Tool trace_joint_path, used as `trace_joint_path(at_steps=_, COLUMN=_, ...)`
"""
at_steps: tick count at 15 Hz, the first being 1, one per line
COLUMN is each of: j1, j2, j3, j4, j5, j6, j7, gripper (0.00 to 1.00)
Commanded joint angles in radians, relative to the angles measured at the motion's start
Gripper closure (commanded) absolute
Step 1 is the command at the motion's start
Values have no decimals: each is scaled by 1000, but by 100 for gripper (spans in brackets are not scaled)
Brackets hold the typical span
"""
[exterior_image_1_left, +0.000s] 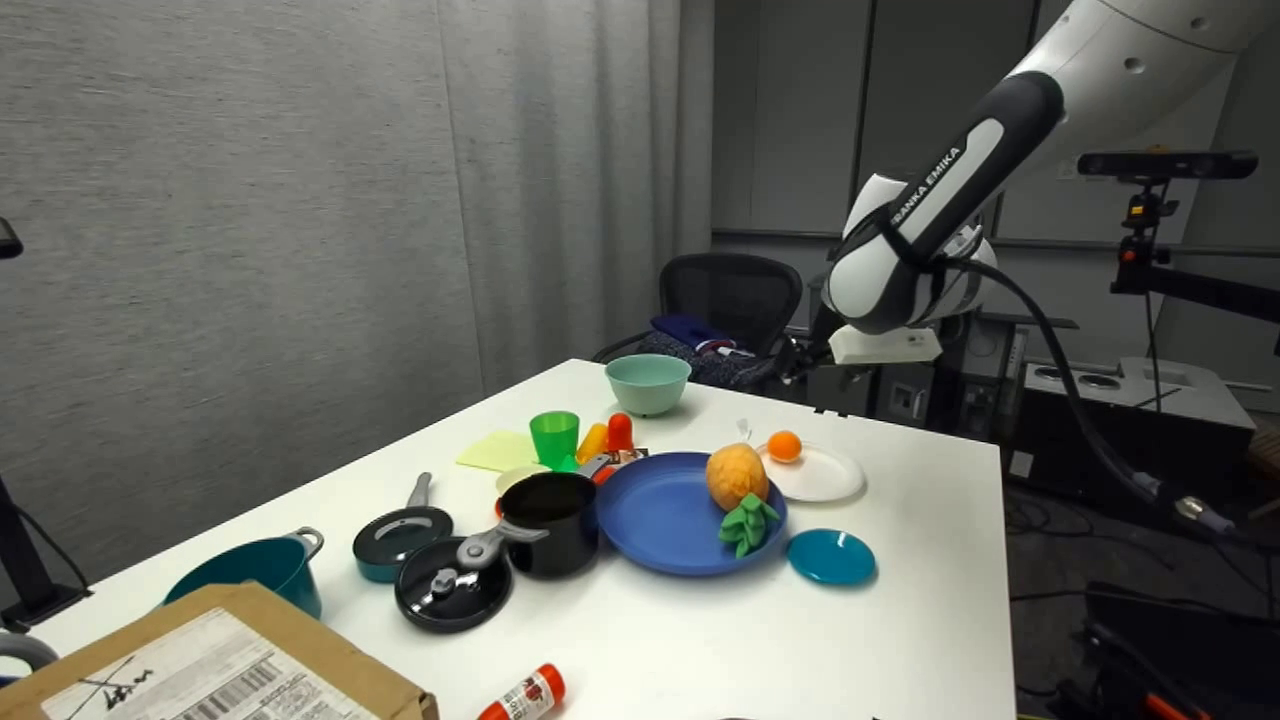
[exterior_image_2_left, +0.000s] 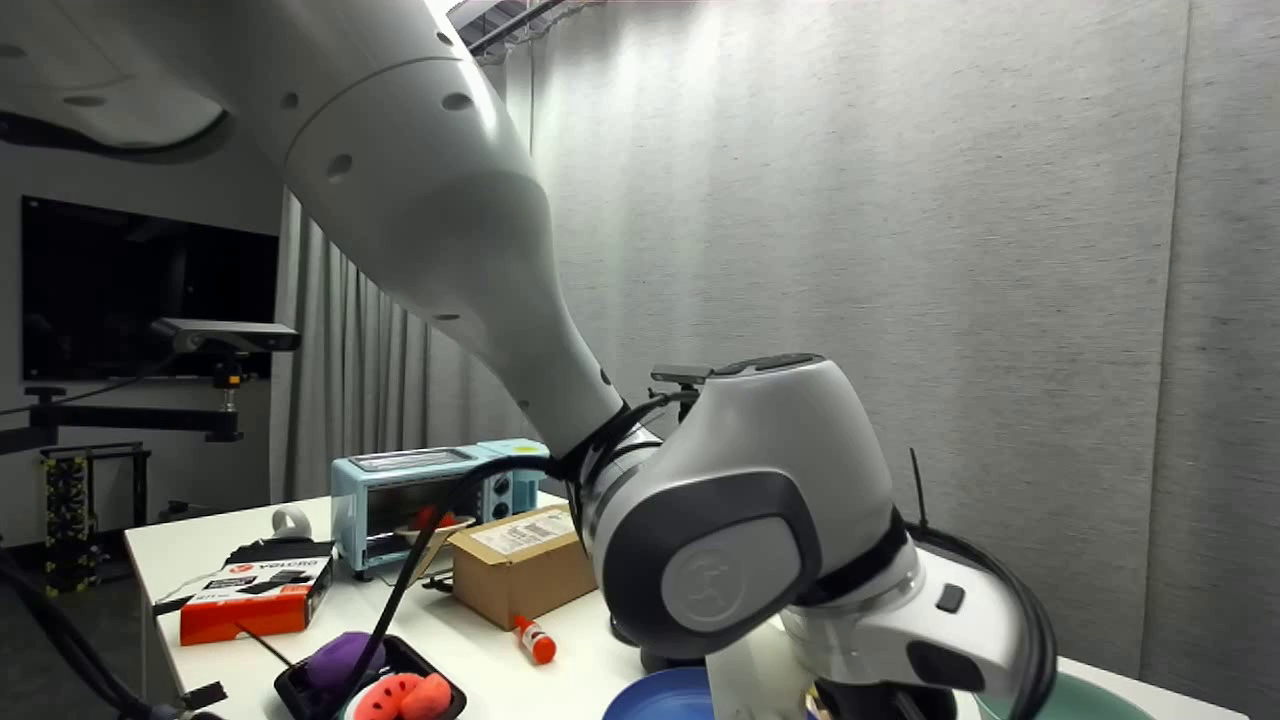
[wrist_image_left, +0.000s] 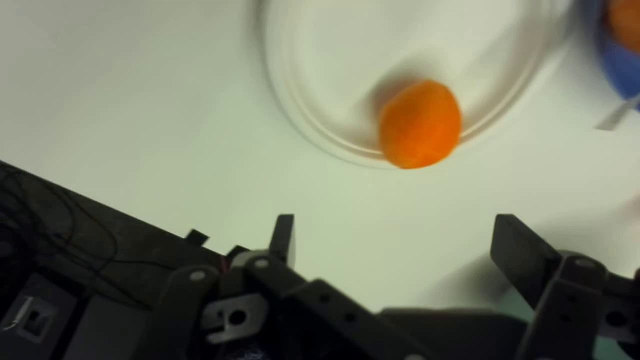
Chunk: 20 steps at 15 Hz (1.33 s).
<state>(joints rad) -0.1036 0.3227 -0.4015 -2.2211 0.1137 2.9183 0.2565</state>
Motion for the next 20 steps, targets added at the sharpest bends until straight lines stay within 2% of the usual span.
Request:
trace_joint_path(at_steps=1, j1=111, j2=130, j3=-165, j4=83, j5=-156, j6=-100, j7=157, gripper=0)
trace_joint_path(at_steps=2, j1=57, j2=128, j3=-104, j4=82, j5=-149, j6=-117, j7=131, gripper=0)
trace_joint_path(at_steps=4, j1=-41, j2=112, j3=36, j4=70, j5=-54, j6=-107, j7=29, gripper=0)
trace_joint_path(at_steps=7, j1=-164, j2=114, j3=191, j4=100, j5=76, j6=-125, j7=-72, gripper=0)
trace_joint_path(at_steps=9, j1=-204, j2=129, j3=228, j4=128, j5=117, j6=-125, j7=-112, gripper=0)
trace_joint_path(at_steps=12, j1=-213, j2=152, j3=207, j4=155, j5=90, j6=-103, j7=-129, gripper=0)
trace_joint_path(at_steps=15, j1=-269, j2=167, j3=255, j4=173, j5=132, j6=-119, j7=-182, gripper=0)
trace_joint_path(at_steps=20, j1=-324, j2=205, j3=309, j4=216, j5=212, j6=-116, j7=-195, gripper=0)
